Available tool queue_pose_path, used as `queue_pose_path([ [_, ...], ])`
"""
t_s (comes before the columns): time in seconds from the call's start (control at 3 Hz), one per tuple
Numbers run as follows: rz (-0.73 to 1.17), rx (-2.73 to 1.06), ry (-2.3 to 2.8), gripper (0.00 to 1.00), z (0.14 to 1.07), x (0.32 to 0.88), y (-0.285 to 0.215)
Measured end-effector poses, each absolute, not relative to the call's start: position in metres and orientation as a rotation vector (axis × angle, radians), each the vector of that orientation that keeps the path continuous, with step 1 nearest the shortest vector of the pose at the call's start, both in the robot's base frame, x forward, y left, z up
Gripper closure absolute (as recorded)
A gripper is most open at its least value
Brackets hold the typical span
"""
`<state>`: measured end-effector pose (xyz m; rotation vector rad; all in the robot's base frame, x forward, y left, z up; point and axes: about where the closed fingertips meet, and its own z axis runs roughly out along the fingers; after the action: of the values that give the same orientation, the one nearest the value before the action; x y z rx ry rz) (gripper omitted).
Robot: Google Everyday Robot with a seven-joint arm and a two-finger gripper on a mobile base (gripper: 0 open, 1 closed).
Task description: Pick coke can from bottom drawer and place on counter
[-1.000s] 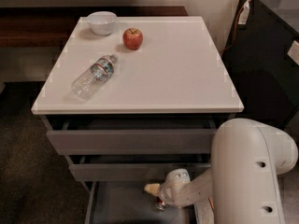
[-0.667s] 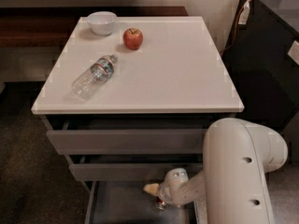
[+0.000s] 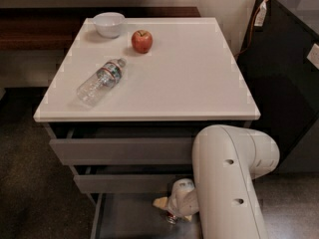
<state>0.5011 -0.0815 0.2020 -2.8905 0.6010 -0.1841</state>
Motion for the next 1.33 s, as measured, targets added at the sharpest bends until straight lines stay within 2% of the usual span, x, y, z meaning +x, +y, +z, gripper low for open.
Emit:
queue_pose_path([
  [1.33,-0.222,-2.973,0.542,0.00,0.163,0.508,-0.080],
])
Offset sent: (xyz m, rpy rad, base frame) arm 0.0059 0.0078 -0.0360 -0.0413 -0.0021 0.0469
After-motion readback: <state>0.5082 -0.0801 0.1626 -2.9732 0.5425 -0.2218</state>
